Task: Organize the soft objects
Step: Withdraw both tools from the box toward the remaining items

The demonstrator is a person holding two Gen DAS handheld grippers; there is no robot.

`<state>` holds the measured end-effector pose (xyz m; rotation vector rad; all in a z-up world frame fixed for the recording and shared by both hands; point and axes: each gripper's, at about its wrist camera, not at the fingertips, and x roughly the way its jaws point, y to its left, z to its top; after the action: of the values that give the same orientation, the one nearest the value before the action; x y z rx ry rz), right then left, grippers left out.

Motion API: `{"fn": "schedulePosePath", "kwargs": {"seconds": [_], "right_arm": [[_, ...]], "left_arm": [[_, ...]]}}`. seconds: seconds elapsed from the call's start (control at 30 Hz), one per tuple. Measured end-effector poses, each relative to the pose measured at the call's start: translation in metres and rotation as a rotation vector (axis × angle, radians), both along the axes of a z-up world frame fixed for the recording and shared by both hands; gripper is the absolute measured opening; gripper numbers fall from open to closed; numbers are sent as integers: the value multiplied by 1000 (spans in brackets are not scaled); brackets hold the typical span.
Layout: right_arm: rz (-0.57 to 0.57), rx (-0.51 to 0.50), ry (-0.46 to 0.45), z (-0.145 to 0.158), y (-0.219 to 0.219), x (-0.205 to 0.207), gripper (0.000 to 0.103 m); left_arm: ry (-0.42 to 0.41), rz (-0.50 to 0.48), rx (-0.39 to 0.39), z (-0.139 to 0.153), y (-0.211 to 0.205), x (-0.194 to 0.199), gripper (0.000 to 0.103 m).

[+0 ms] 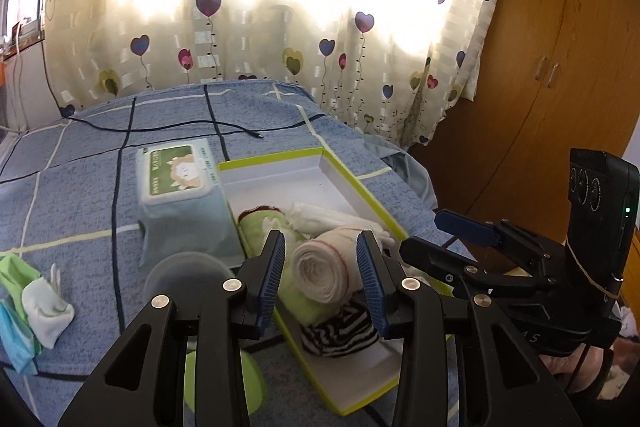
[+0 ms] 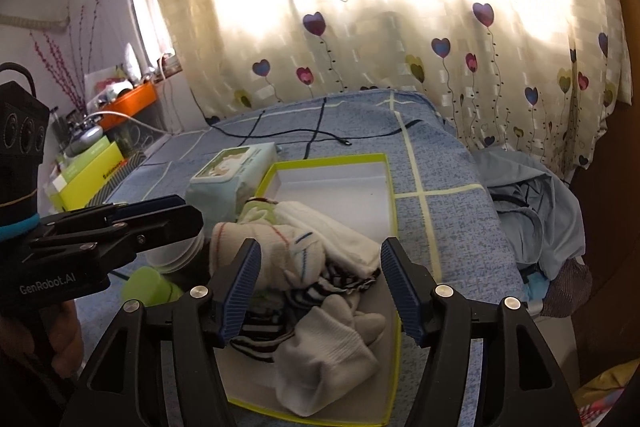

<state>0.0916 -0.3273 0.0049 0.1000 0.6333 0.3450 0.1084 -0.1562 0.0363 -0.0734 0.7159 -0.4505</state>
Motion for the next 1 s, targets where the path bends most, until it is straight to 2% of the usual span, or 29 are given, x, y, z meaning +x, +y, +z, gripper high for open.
{"fn": "schedulePosePath", "kwargs": {"seconds": [0.33, 0.63, 1.0], "right_arm": [[30, -45, -27, 12, 31, -14, 69], [68, -62, -32, 17, 52, -21, 69], [108, -79, -38, 20, 72, -22, 70]], "left_arm": [[-27, 19, -27, 5, 29, -19, 39], [-34, 75, -49, 5, 56, -29, 39], [-27, 174, -35, -4, 82, -36, 39]]}}
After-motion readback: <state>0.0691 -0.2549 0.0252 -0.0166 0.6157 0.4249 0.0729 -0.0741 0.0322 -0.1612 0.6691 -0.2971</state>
